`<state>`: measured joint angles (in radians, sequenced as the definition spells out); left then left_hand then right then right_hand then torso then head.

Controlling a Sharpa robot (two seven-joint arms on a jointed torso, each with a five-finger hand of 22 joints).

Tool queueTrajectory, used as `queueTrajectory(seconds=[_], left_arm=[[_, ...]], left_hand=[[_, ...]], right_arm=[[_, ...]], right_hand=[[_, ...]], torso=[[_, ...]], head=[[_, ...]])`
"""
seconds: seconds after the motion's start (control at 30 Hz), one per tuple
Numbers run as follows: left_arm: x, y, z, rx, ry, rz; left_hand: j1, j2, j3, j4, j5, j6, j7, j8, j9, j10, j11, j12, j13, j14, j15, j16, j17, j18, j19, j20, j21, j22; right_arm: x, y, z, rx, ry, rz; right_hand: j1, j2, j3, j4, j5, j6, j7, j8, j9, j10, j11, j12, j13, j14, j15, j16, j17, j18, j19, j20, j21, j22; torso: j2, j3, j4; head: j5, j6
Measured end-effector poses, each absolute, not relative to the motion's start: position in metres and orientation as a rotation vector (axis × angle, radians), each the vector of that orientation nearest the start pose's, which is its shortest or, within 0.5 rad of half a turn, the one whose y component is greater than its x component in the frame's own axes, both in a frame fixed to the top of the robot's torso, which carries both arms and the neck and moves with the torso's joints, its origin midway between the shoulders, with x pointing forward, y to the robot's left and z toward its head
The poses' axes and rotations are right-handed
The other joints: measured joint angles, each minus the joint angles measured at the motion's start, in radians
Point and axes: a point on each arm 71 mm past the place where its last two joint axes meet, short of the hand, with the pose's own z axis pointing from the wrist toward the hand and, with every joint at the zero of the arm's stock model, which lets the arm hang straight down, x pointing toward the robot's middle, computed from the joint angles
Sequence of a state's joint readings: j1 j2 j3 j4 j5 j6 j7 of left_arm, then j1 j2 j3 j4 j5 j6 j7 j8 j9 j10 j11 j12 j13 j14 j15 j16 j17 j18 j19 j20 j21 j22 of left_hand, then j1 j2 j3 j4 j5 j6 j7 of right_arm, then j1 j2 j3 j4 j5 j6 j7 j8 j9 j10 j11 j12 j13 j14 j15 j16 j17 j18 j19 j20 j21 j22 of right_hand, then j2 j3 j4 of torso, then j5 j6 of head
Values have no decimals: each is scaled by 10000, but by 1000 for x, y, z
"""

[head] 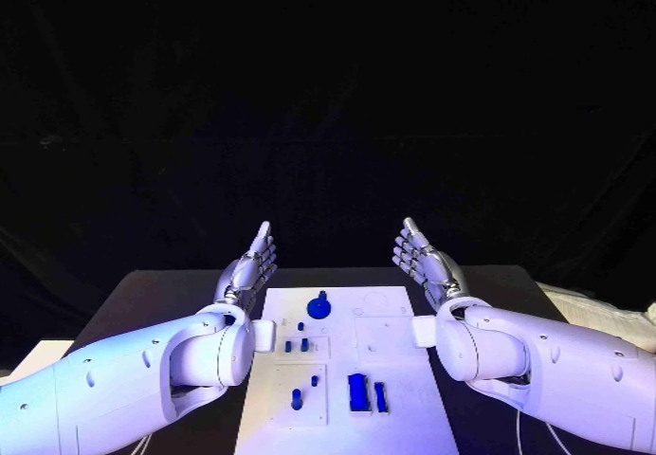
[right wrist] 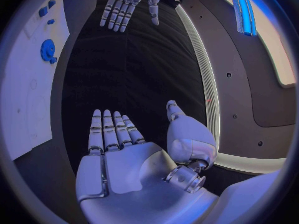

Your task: Assemble the parts on the task board

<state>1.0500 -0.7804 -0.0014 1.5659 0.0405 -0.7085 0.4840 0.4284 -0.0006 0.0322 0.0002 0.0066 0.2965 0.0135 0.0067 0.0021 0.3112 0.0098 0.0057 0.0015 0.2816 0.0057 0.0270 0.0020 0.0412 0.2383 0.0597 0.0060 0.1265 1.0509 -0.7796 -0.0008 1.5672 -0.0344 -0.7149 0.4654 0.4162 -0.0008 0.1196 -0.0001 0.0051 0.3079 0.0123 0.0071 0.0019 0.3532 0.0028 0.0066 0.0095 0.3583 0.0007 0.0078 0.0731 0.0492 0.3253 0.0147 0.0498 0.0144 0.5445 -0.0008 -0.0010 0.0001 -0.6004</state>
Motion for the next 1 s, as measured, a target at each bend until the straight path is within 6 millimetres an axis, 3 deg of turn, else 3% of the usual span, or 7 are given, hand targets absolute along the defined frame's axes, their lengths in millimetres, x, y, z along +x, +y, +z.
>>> queueTrajectory(seconds=[0.2,0.27,0.33,0.77,0.87,0.93,1.0], left_arm=[[462,192,-228,-12558,12486,-12374],[462,193,-228,-12511,12447,-12322],[462,193,-228,-12478,12420,-12285],[462,194,-227,-12381,12341,-12181],[462,194,-227,-12371,12333,-12174],[462,194,-227,-12367,12330,-12170],[462,194,-227,-12363,12327,-12167]], left_hand=[[-925,6,-155,-6,0,-653,-85,1,-5,-672,-63,0,-3,-608,-35,-155,-5,-103,-494,-383,0,-276],[-1190,5,-200,8,1,-828,-94,1,-6,-870,-75,0,-3,-786,-39,-162,-5,-254,-640,-450,0,-443],[-1425,6,-213,-3,1,-994,-109,1,-7,-1042,-79,0,-3,-942,-50,-163,-5,-263,-759,-506,0,-649],[-2587,4,-267,-5,1,-1766,-150,1,-11,-1864,-85,0,-1,-1683,-60,-204,-4,-262,-1365,-577,1,-1189],[-2769,5,-267,-4,1,-1884,-143,1,-11,-2003,-112,0,0,-1801,-70,-204,-4,-261,-1629,-587,1,-1215],[-2855,14,-267,-5,1,-1970,-125,1,-12,-2080,-85,0,0,-1913,-53,-204,-3,-261,-1817,-595,1,-1227],[-2986,12,-267,-5,1,-2169,-130,1,-12,-2170,-98,0,1,-2183,-53,-203,-3,-261,-1996,-592,1,-1238]], right_arm=[[462,-191,-226,12156,12529,12363],[462,-192,-226,12182,12468,12317],[462,-192,-226,12197,12428,12288],[462,-193,-226,12246,12305,12189],[462,-193,-226,12249,12294,12185],[462,-193,-226,12251,12288,12180],[462,-193,-226,12253,12283,12177]], right_hand=[[-944,10,-280,0,0,-703,-79,0,-7,-801,-18,0,-59,-824,-7,-21,-468,-277,-740,-95,-304,-86],[-1193,8,-498,2,0,-885,-87,-10,-7,-1016,-22,0,-60,-1036,-5,-39,-539,-278,-936,-112,-349,-97],[-1424,8,-690,1,0,-1057,-96,-37,-7,-1220,-18,0,-67,-1233,-2,-39,-594,-278,-1114,-113,-380,-107],[-2523,-6,-1088,13,1,-1858,-101,-38,-4,-2165,-35,0,-84,-2182,-15,-39,-706,-277,-1972,-138,-422,-131],[-3252,4,-1156,2,1,-2840,-125,-38,-4,-3152,-26,1,-84,-3012,-4,-39,-717,-433,-3001,-143,-465,-131],[-4029,3,-1156,2,1,-3029,-115,-37,-3,-3453,-33,1,-83,-3469,-11,-38,-720,-432,-3201,-150,-465,-131],[-4096,17,-1156,2,1,-3044,-126,-37,-3,-3484,-33,1,-83,-3533,-8,-38,-722,-432,-3207,-144,-465,-130]], torso=[[-1,6,7],[-2,6,9],[-2,8,9],[-3,9,10],[-3,9,10],[-3,9,10],[-3,9,10]], head=[[-1,3],[-1,4],[-1,4],[-1,5],[-1,5],[-2,5],[-2,5]])
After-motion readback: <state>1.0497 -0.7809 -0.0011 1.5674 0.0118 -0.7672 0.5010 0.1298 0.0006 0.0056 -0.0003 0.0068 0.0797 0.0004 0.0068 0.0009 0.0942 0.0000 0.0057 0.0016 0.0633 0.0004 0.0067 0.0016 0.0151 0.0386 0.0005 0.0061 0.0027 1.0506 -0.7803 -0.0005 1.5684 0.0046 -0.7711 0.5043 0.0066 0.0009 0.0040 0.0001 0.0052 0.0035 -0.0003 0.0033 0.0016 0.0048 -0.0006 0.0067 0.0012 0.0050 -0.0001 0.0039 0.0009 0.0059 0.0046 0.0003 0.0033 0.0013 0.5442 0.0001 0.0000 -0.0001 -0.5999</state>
